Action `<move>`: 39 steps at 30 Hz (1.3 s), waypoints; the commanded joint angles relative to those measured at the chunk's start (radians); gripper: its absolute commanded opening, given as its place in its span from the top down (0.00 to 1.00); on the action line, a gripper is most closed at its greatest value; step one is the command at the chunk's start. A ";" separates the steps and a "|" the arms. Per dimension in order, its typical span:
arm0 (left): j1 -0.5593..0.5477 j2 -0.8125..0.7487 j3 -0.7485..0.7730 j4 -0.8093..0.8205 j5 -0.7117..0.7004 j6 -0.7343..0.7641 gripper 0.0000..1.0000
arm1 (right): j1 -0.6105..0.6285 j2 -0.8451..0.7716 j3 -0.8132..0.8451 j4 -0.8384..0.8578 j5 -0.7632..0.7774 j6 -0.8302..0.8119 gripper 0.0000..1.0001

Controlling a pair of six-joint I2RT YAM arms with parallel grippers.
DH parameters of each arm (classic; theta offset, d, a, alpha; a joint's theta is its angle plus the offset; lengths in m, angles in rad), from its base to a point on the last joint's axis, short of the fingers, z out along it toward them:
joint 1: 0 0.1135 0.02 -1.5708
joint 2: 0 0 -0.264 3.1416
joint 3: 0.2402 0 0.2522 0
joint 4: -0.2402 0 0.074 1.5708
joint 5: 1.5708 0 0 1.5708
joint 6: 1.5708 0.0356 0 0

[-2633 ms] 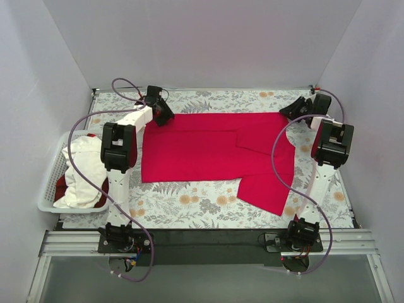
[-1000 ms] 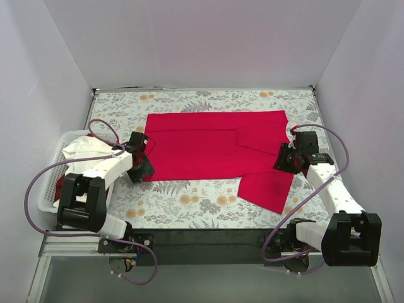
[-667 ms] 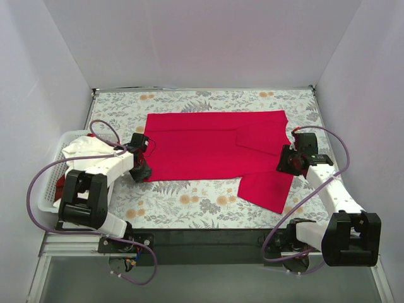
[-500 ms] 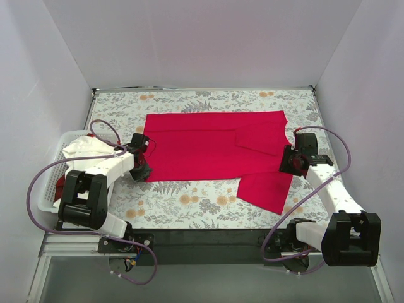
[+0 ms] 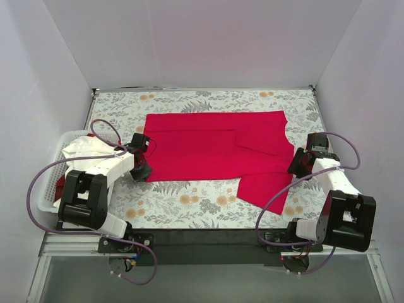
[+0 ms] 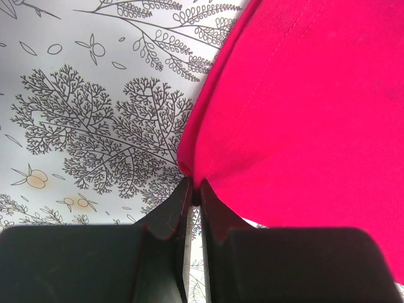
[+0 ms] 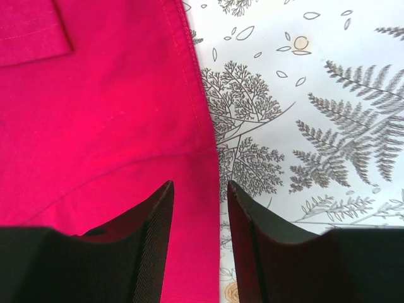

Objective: Fold and stack the t-shirts
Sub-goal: Fold the tshirt

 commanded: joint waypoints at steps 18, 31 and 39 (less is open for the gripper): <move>-0.006 0.020 -0.027 0.023 -0.010 0.005 1.00 | -0.118 0.157 0.066 0.116 -0.152 0.040 0.58; -0.006 0.018 -0.026 0.020 -0.019 0.001 1.00 | -0.120 0.206 0.011 0.154 -0.138 0.038 0.67; -0.006 0.005 -0.030 0.013 -0.018 -0.006 1.00 | -0.121 0.171 -0.024 0.145 -0.114 0.023 0.99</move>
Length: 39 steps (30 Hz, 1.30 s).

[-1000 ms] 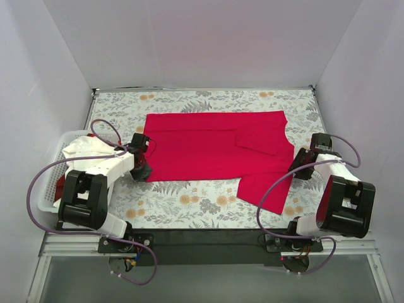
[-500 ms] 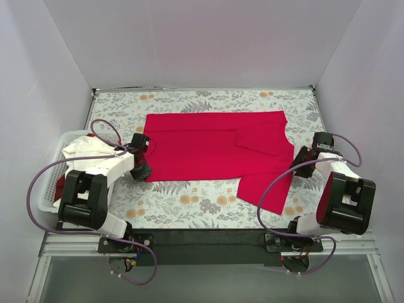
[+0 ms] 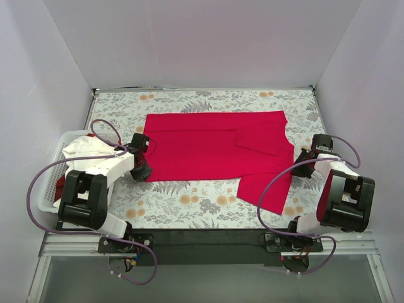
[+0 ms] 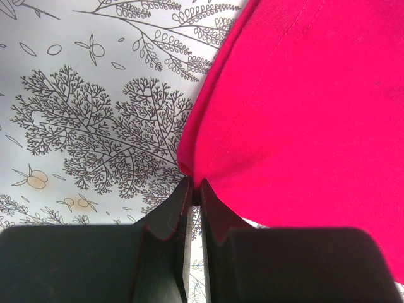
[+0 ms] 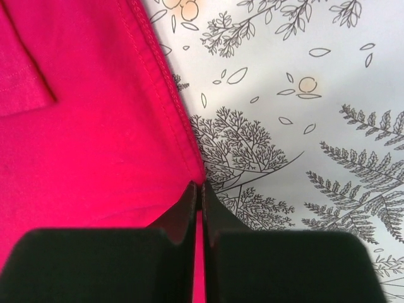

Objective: Fold and stack the t-shirts
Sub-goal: Fold the tshirt

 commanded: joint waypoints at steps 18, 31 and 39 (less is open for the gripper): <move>0.032 0.037 0.226 -0.057 0.046 -0.009 1.00 | -0.006 -0.066 0.208 -0.143 -0.062 -0.029 0.99; 0.134 0.276 0.479 -0.045 0.078 -0.002 1.00 | -0.004 0.168 0.421 -0.165 -0.111 -0.037 0.99; 0.147 0.376 0.585 -0.025 0.081 -0.007 1.00 | 0.003 0.291 0.542 -0.172 -0.162 -0.029 0.99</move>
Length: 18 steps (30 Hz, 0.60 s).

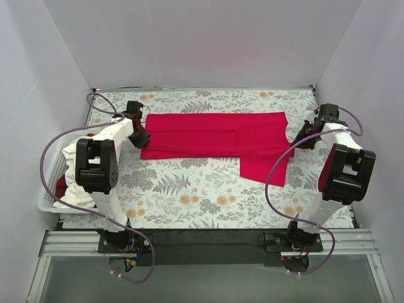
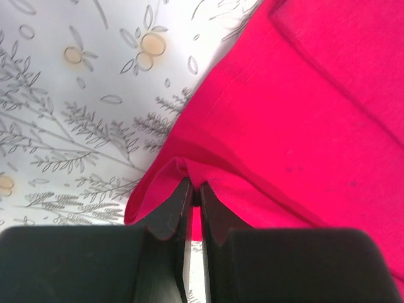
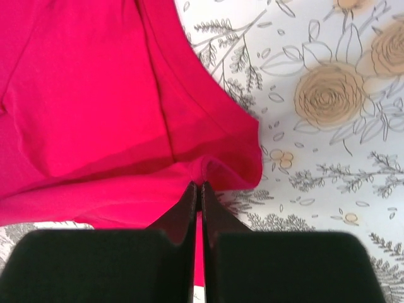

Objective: Fold and stack the t-shirts
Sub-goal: Fold the tshirt

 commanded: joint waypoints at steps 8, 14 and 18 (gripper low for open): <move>0.010 0.058 0.120 0.031 -0.024 0.025 1.00 | 0.007 0.104 0.135 -0.013 0.014 -0.016 0.99; 0.010 0.060 0.107 0.050 -0.044 0.019 1.00 | 0.010 0.126 0.158 -0.013 0.007 -0.019 0.99; 0.010 0.051 0.088 0.068 -0.074 0.021 1.00 | 0.016 0.135 0.176 -0.012 0.004 -0.015 0.99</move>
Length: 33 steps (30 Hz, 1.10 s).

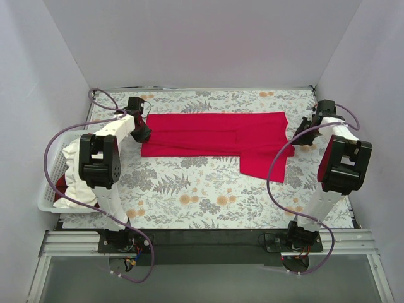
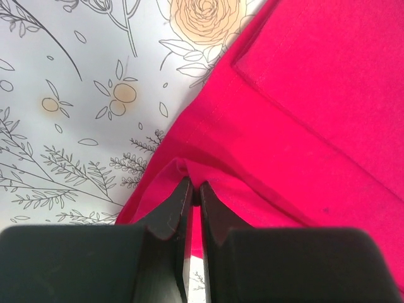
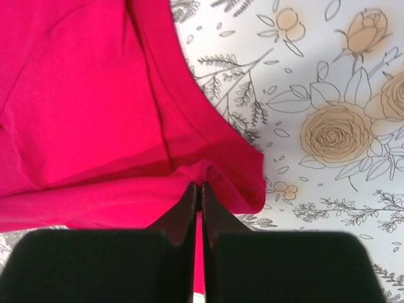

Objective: Fold and stack the t-shirts
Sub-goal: Fold the tshirt

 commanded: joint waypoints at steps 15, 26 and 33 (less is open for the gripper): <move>0.009 -0.019 -0.057 0.077 -0.105 -0.016 1.00 | 0.024 0.061 0.092 0.038 0.026 -0.006 0.99; 0.009 0.013 -0.062 0.082 -0.114 -0.018 1.00 | 0.025 0.111 0.099 0.071 0.038 -0.014 0.99; 0.009 -0.008 -0.082 0.106 -0.128 -0.007 1.00 | 0.028 0.117 0.099 0.094 0.024 -0.025 0.98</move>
